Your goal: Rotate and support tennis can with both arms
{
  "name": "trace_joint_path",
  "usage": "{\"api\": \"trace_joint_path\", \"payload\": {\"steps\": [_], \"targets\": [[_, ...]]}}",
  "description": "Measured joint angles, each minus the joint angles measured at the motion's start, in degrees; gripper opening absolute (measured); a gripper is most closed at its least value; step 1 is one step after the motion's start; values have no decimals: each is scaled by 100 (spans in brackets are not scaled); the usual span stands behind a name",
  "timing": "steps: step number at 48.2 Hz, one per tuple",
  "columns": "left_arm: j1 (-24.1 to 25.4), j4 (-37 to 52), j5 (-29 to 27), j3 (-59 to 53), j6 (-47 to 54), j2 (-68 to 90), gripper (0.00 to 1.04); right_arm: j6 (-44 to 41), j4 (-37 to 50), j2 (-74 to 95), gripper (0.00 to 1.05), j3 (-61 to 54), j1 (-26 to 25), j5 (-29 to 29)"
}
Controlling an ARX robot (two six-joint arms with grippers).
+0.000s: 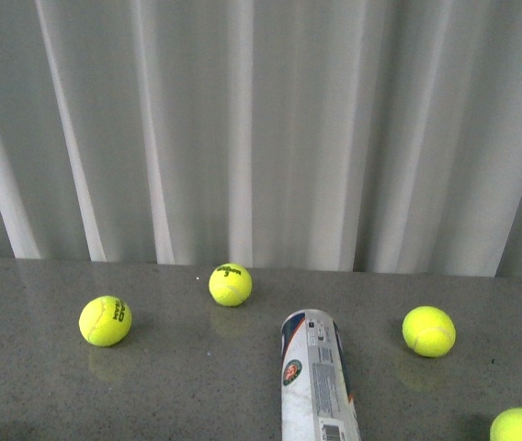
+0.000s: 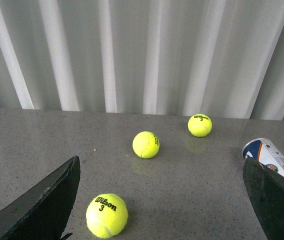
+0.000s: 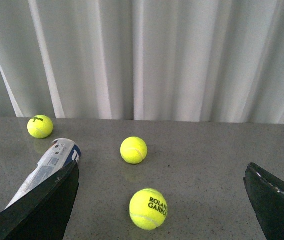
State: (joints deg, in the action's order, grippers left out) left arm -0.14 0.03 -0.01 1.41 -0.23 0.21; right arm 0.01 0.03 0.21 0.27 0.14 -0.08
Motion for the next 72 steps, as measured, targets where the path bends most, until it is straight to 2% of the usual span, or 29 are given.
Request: {"api": "trace_joint_path", "payload": {"steps": [35, 37, 38, 40, 43, 46, 54, 59, 72], "targets": [[0, 0, 0, 0, 0, 0, 98, 13, -28, 24, 98, 7, -4, -15], [0, 0, -2, 0, -2, 0, 98, 389, -826, 632, 98, 402, 28, -46], [0, 0, 0, 0, 0, 0, 98, 568, -942, 990, 98, 557, 74, 33], [0, 0, 0, 0, -2, -2, 98, 826, -796, 1987, 98, 905, 249, 127], [0, 0, 0, 0, 0, 0, 98, 1185, -223, 3792, 98, 1633, 590, -63], [0, 0, 0, 0, 0, 0, 98, 1338, -85, 4787, 98, 2105, 756, -236], [0, 0, 0, 0, 0, -2, 98, 1762, -280, 8024, 98, 3705, 1233, -857], [0, 0, 0, 0, 0, -4, 98, 1867, -280, 9136, 98, 4398, 1432, -973], [0, 0, 0, 0, -2, -2, 98, 2028, -378, 10539, 98, 5598, 1738, -1207]]}}
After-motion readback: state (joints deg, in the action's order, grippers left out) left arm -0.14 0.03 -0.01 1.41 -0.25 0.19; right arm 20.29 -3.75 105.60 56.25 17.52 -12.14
